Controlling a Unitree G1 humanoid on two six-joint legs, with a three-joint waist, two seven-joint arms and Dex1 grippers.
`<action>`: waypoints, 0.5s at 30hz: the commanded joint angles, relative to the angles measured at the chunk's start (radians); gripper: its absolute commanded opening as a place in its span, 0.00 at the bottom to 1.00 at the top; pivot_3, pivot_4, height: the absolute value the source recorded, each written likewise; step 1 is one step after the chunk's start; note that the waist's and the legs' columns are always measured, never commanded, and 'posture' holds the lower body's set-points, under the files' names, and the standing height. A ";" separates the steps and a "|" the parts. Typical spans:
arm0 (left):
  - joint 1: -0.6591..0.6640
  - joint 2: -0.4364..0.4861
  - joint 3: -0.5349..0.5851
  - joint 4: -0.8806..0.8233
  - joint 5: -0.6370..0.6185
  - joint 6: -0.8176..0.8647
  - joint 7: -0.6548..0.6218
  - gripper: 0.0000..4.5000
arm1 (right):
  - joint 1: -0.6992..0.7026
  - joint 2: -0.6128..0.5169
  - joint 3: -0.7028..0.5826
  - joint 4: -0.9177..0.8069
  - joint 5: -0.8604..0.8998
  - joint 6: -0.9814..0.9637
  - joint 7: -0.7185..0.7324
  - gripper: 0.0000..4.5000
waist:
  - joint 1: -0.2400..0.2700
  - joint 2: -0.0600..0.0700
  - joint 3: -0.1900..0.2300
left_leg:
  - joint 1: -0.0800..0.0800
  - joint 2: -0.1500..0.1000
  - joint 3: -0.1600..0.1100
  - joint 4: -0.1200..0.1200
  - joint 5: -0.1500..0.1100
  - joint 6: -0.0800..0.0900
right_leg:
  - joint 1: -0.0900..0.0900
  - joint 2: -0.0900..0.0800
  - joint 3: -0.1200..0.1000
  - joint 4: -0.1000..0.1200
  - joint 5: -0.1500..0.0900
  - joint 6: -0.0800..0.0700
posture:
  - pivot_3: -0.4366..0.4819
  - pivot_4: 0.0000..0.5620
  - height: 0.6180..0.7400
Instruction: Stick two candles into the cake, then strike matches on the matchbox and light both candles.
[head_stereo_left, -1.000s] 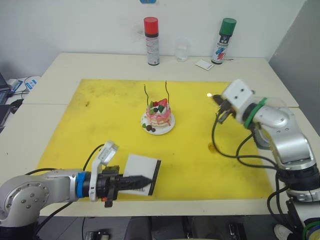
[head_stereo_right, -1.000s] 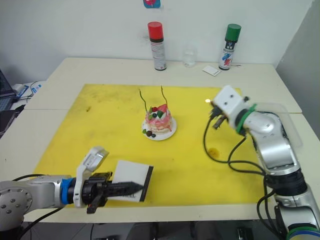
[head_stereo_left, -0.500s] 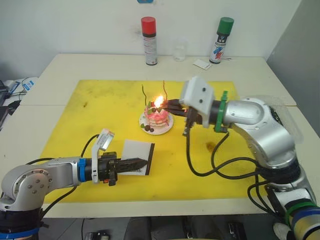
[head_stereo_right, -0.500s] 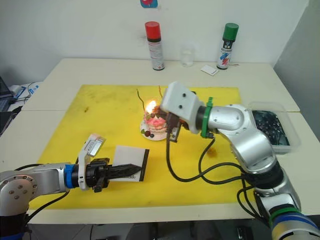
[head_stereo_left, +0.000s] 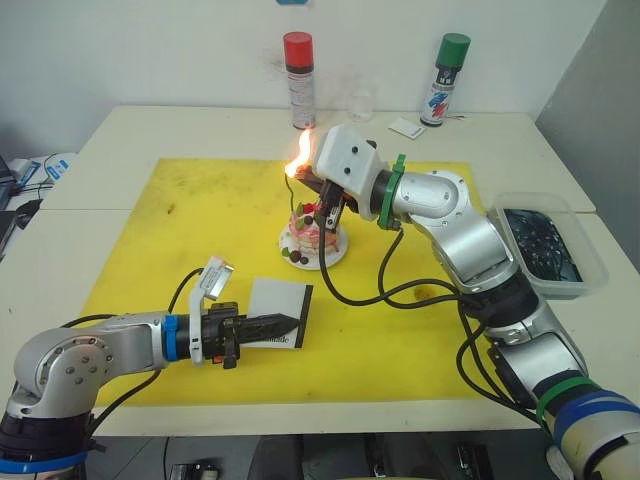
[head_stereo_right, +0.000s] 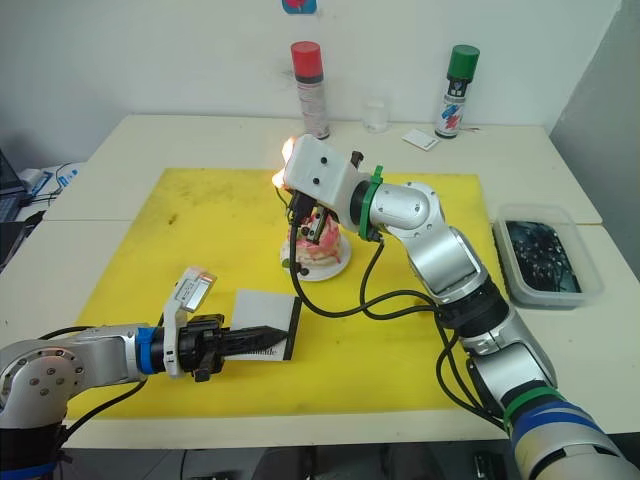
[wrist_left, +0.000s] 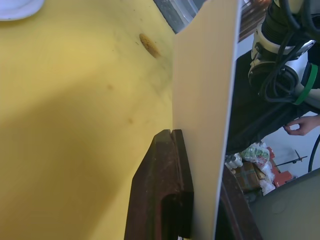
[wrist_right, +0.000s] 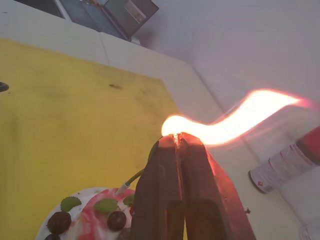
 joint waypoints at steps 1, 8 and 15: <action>-0.005 -0.006 0.006 -0.030 0.000 -0.020 0.004 0.00 | -0.031 0.013 0.002 0.017 -0.032 -0.068 -0.002 0.01 | 0.000 0.000 0.000 | 0.000 0.000 0.000 0.000 0.000 0.000 | 0.000 0.000 0.000 0.000 0.000 0.000 | 0.48 0.27 1.00; -0.011 -0.017 -0.001 -0.029 0.005 -0.025 0.008 0.00 | -0.052 0.035 -0.002 0.090 -0.081 -0.138 -0.007 0.01 | 0.000 0.000 0.000 | 0.000 0.000 0.000 0.000 0.000 0.000 | 0.000 0.000 0.000 0.000 0.000 0.000 | 0.48 0.27 1.00; -0.017 -0.026 -0.006 -0.028 0.007 -0.027 0.011 0.00 | -0.053 0.041 -0.011 0.124 -0.097 -0.154 0.006 0.01 | 0.000 0.000 0.000 | 0.000 0.000 0.000 0.000 0.000 0.000 | 0.000 0.000 0.000 0.000 0.000 0.000 | 0.48 0.27 1.00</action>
